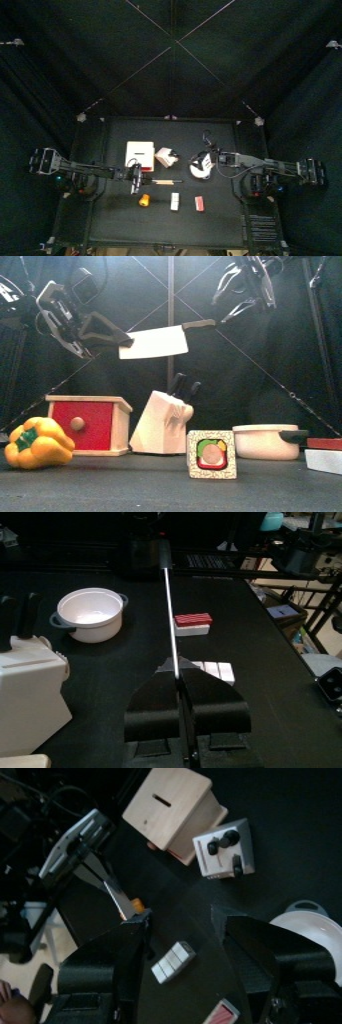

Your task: Regrasp cleaver

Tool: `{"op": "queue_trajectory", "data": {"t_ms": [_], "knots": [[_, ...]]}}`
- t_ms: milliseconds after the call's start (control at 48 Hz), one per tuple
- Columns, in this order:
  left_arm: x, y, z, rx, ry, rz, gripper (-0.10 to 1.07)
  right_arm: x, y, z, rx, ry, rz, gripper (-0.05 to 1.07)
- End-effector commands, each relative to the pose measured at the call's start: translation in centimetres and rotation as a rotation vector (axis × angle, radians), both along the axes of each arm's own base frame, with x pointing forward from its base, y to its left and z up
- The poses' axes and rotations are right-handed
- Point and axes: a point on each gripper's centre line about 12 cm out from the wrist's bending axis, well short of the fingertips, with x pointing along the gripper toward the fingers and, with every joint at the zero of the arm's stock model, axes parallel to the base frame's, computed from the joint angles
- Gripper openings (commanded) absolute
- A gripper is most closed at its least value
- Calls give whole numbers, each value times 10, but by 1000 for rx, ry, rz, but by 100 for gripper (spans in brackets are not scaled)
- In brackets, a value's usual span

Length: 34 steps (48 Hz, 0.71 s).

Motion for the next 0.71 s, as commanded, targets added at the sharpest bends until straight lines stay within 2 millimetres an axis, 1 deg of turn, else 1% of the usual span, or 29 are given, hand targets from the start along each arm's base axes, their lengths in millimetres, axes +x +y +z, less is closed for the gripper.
{"op": "queue_trajectory", "data": {"t_ms": [0,83,229,292,417,542,688], "knots": [[3,1,6,3,-23,3,18,0,5,11,34,36,64,85],[3,1,6,3,-23,3,18,6,4,13,-5,35,140,85],[2,1,6,3,-22,3,18,14,4,16,-147,-73,236,85],[2,1,6,2,-22,1,18,16,6,11,-205,-91,270,85],[2,1,5,2,-20,3,18,17,10,-10,-278,-80,334,85],[2,1,4,6,-17,-1,18,21,21,-31,-267,-99,360,85],[3,0,0,14,-3,-9,18,27,37,-40,-269,-161,388,85]]}}
